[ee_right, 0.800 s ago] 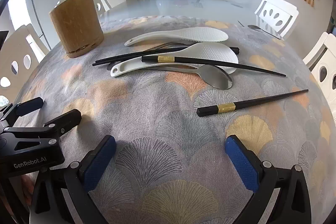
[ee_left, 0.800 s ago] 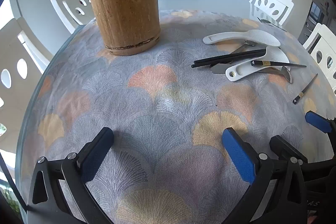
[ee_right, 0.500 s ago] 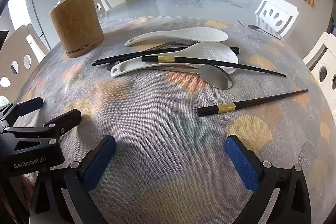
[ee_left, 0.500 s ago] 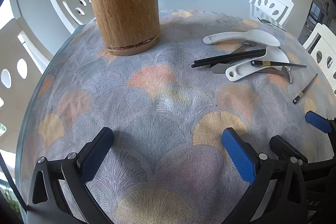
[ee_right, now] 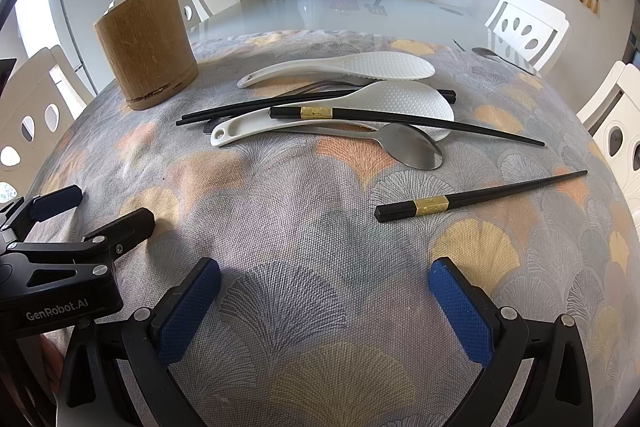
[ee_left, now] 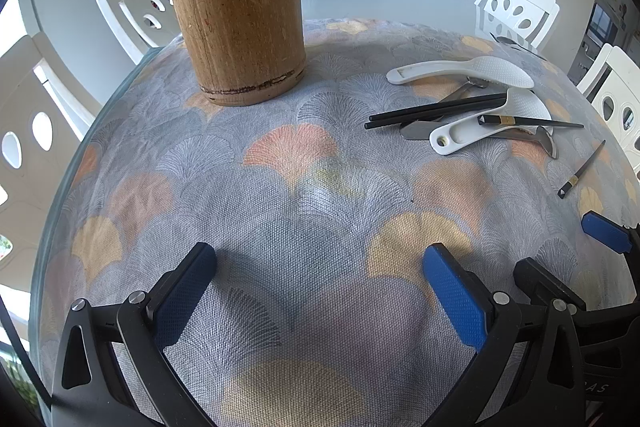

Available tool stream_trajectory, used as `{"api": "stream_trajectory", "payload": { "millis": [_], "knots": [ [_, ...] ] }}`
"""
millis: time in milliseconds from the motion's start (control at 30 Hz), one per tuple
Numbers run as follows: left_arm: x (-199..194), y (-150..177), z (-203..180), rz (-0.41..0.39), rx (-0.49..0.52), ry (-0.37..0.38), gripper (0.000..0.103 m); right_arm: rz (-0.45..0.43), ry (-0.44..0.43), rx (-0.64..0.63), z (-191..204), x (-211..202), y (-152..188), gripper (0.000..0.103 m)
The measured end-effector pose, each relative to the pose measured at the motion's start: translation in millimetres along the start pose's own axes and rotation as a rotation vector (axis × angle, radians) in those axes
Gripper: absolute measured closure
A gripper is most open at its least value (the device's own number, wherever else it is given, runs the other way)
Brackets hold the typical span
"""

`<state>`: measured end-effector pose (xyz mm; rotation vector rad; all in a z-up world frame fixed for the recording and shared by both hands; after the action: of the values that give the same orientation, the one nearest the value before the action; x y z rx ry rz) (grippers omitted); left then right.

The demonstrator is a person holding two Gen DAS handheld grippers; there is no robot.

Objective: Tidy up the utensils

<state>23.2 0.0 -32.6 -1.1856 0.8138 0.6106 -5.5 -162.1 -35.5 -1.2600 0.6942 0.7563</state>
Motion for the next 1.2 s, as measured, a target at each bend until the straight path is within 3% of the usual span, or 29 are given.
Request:
{"api": "stream_trajectory", "payload": {
  "millis": [1200],
  "knots": [
    [2.9, -1.8, 0.8, 0.001, -0.004, 0.0, 0.0, 0.0, -0.001, 0.001, -0.3, 0.0, -0.1, 0.0]
  ]
}}
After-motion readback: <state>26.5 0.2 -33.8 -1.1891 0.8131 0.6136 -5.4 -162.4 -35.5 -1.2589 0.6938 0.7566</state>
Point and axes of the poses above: each gripper's, at about its wrist camera, not at the fingertips, and x roughly the way its jaws point, z to its left, y to its underside, the point moved 4 cm from there along x, roughly the way its jaws point, and after that the axes turned 15 degrees about x, right-handed, at the moved point
